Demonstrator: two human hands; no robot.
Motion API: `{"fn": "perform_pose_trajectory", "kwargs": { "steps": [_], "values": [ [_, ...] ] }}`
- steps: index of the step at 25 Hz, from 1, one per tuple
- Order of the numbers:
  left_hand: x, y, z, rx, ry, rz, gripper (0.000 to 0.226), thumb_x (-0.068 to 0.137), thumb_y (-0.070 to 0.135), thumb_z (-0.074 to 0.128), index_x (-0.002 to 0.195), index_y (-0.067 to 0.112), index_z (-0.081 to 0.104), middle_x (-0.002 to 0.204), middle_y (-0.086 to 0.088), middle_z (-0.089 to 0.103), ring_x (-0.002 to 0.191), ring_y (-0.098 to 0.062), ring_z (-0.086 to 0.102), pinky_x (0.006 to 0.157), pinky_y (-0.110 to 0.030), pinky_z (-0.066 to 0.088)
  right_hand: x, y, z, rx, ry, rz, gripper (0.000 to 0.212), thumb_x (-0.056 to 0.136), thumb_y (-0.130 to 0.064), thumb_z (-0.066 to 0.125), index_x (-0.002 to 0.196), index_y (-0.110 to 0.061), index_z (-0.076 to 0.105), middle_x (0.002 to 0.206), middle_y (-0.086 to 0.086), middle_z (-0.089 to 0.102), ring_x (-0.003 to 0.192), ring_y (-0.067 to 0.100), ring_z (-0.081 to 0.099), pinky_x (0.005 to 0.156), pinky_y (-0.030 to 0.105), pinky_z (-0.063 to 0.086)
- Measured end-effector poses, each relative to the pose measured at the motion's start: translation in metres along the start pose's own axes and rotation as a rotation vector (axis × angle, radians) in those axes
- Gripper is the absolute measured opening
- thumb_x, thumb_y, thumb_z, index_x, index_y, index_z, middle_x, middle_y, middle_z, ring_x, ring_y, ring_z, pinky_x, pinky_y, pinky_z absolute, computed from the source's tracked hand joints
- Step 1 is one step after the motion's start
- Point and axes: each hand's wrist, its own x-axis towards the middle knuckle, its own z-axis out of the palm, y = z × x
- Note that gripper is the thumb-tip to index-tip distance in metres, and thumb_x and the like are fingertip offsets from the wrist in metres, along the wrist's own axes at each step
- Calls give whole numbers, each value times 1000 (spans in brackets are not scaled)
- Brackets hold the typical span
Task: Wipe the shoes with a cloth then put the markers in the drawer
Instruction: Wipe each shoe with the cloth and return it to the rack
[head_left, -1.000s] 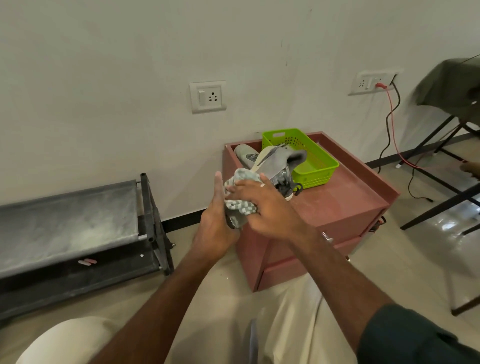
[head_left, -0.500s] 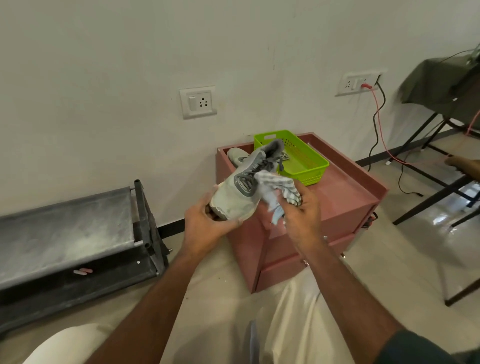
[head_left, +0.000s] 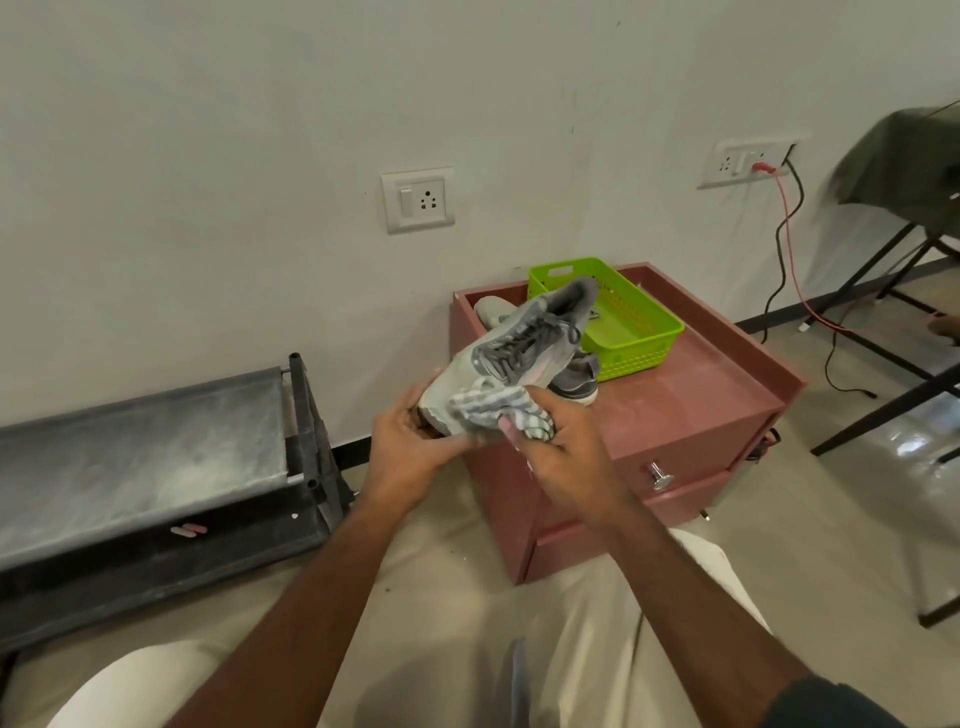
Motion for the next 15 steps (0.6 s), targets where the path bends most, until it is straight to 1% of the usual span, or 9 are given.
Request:
{"fn": "perform_pose_trajectory", "kwargs": {
  "steps": [3, 5, 6, 8, 9, 11, 12, 14, 15],
  "values": [
    [2, 8, -3, -154, 52, -34, 73, 58, -8, 90, 124, 10, 65, 110, -5, 77, 105, -20, 73, 87, -32, 60, 1, -8, -4, -208, 101, -186, 44, 87, 12, 57, 125, -9, 66, 126, 0, 68, 124, 13, 59, 106, 36, 46],
    [1, 9, -3, -262, 15, -109, 70, 51, 4, 91, 116, 10, 67, 107, -8, 77, 105, -25, 72, 87, -35, 61, 2, -9, -11, -347, 144, -295, 55, 79, 13, 54, 129, -7, 63, 132, 2, 64, 131, 15, 54, 111, 36, 40],
    [0, 7, 0, -298, -14, -156, 70, 50, 4, 90, 116, 8, 67, 105, -8, 77, 104, -25, 72, 86, -34, 62, 0, -8, -15, -409, 187, -299, 57, 76, 11, 53, 129, -8, 63, 131, 1, 64, 129, 16, 55, 110, 36, 41],
    [0, -3, 8, -300, -56, -222, 69, 55, -4, 85, 120, 5, 65, 102, -7, 78, 99, -22, 73, 80, -29, 62, -5, -6, -20, -465, 287, -182, 58, 73, 4, 52, 127, -12, 65, 122, -1, 69, 117, 14, 62, 102, 29, 47],
    [-1, -9, 13, -284, -68, -241, 69, 57, -7, 82, 123, 4, 64, 100, -5, 78, 96, -21, 73, 77, -27, 62, -8, -3, -20, -469, 302, -106, 57, 72, 1, 50, 125, -13, 66, 118, -2, 70, 111, 13, 64, 99, 22, 47],
    [-1, -17, 20, -239, -86, -254, 71, 60, -11, 82, 127, 3, 63, 98, -3, 79, 93, -18, 73, 73, -24, 61, -11, 1, -18, -481, 234, -21, 59, 71, 4, 50, 124, -14, 67, 119, -3, 69, 110, 8, 61, 96, 5, 37],
    [0, -20, 22, -199, -80, -240, 71, 62, -15, 83, 128, 4, 63, 97, -1, 79, 92, -15, 73, 73, -23, 60, -11, 6, -17, -490, 181, 12, 61, 70, 9, 51, 125, -14, 67, 121, -5, 68, 112, 4, 58, 96, 0, 32],
    [2, -26, 22, -82, -31, -181, 72, 66, -17, 84, 130, 8, 61, 101, 2, 78, 94, -11, 73, 79, -23, 60, -7, 13, -17, -497, 111, 118, 60, 76, 10, 56, 129, -17, 65, 123, -8, 66, 112, -2, 54, 91, -4, 28],
    [3, -30, 21, -20, 3, -139, 75, 66, -14, 85, 133, 10, 60, 107, 1, 77, 99, -11, 72, 84, -25, 60, -4, 16, -15, -502, 99, 168, 55, 81, 4, 59, 130, -19, 65, 122, -7, 68, 111, 1, 57, 86, -3, 31]
  ]
}}
